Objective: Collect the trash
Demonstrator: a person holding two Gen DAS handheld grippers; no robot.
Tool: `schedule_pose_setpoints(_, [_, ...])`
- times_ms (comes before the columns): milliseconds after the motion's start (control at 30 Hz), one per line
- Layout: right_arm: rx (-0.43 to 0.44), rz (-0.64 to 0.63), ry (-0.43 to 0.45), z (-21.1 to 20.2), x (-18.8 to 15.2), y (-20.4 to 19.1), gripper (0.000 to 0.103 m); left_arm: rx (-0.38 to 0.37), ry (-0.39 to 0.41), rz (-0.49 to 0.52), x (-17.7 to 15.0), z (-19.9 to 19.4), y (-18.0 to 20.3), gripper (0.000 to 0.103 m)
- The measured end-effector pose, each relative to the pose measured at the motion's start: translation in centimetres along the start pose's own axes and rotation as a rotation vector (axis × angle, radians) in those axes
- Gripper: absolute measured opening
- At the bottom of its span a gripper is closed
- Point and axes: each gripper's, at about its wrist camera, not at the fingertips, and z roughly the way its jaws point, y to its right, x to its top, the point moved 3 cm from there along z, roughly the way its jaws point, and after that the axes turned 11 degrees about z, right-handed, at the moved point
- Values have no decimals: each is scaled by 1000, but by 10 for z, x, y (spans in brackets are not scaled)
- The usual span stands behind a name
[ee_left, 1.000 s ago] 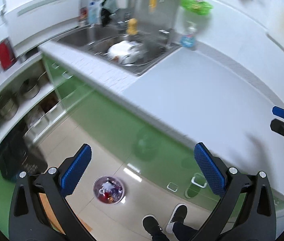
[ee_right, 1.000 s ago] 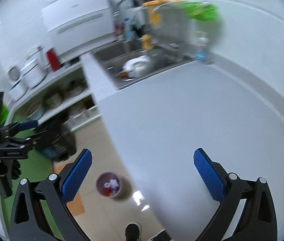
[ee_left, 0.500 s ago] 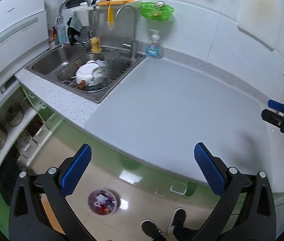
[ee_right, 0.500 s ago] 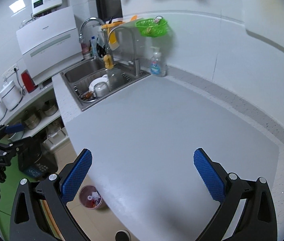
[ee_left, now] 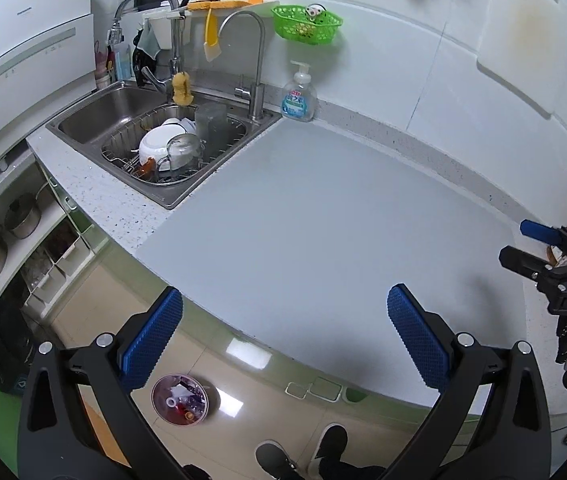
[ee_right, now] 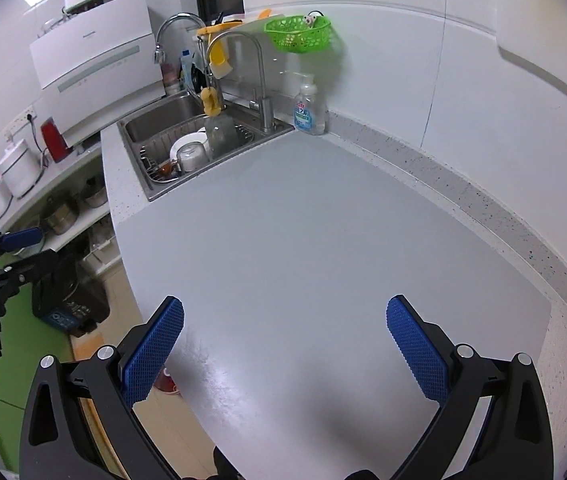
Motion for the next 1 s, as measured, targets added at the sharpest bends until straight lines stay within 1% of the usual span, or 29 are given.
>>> schedule_pose_setpoints(300, [16, 9, -5, -2, 3, 13, 97, 8, 1, 22, 13, 4, 18, 100])
schedule_pose_setpoints(400, [18, 1, -2, -2, 4, 12, 97, 27, 5, 29, 15, 4, 20, 100])
schedule_pose_setpoints(733, [31, -13, -4, -1, 5, 7, 97, 64, 17, 26, 17, 0, 14, 100])
schedule_pose_setpoints(1000, [38, -22, -1, 2, 9, 1, 97, 72, 23, 28, 20, -1, 10, 100])
